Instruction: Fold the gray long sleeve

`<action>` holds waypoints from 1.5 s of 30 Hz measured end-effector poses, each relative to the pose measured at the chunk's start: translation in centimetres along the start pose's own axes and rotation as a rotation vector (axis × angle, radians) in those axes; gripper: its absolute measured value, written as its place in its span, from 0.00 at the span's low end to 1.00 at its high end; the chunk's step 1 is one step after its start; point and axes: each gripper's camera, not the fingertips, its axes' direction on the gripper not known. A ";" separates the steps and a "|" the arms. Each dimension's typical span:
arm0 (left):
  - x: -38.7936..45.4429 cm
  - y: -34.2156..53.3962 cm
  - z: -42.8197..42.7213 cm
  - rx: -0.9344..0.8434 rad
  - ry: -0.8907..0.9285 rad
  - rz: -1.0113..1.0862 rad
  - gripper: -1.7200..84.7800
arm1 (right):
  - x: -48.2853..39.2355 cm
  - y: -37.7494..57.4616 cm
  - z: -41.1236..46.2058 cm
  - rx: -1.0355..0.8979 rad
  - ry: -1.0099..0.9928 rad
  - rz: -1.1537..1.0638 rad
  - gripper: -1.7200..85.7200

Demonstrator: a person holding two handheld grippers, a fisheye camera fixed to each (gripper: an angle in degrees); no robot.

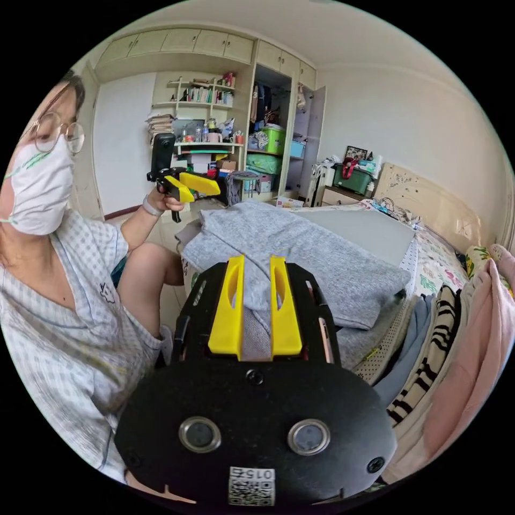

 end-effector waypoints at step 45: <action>41.2 -0.9 7.1 -0.248 -0.197 0.205 0.05 | -6.2 0.0 9.3 -0.301 -0.090 -0.110 0.05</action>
